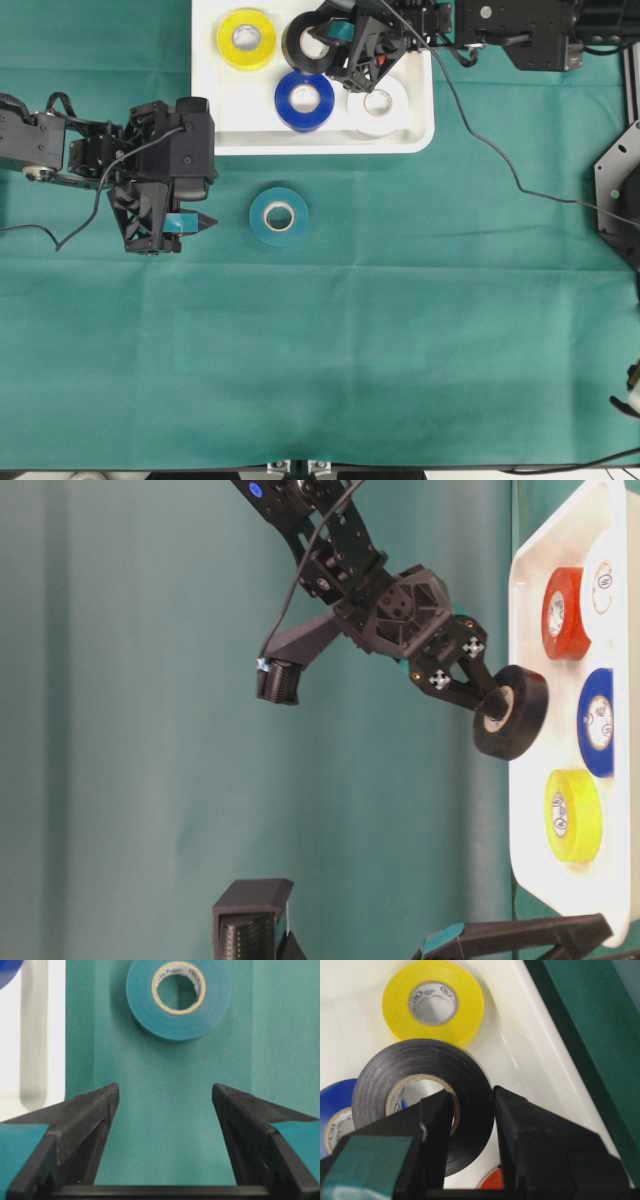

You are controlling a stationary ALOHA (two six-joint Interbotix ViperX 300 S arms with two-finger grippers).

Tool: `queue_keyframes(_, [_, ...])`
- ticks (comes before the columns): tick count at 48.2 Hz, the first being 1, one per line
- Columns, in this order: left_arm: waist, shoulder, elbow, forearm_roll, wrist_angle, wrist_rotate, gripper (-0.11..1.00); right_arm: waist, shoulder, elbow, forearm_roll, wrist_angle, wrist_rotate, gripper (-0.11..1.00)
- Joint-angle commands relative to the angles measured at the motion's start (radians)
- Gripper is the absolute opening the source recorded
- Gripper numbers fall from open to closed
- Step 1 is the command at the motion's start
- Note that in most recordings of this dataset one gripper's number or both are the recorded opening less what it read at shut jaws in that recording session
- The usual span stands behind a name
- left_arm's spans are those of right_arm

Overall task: Put the tape alternately from left to right into the white case.
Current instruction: 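Lower the black roll between yellow and orange, release, withdraw right gripper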

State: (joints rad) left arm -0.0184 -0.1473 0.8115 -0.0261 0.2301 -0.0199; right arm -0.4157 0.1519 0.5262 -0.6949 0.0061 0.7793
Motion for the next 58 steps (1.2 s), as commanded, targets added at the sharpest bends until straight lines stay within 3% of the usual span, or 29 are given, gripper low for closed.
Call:
queue_keyframes(1, [-0.005,-0.008,-0.006,-0.002,-0.014,0.002,0.92,-0.014,-0.008,-0.032,-0.003,-0.011,-0.003,0.25])
queue_keyframes(32, [-0.003,-0.008,-0.005,-0.002,-0.029,0.002,0.92,-0.060,0.048,-0.067,-0.003,-0.011,-0.011,0.25])
queue_keyframes(50, [-0.005,-0.008,-0.006,-0.002,-0.029,0.002,0.92,-0.060,0.048,-0.066,-0.034,-0.009,-0.008,0.26])
queue_keyframes(52, [-0.005,-0.008,-0.006,0.000,-0.029,0.002,0.92,-0.060,0.046,-0.066,-0.032,-0.008,-0.008,0.30])
queue_keyframes(58, [-0.003,-0.008,-0.006,-0.002,-0.029,0.002,0.92,-0.060,0.048,-0.064,-0.032,-0.006,-0.008,0.67])
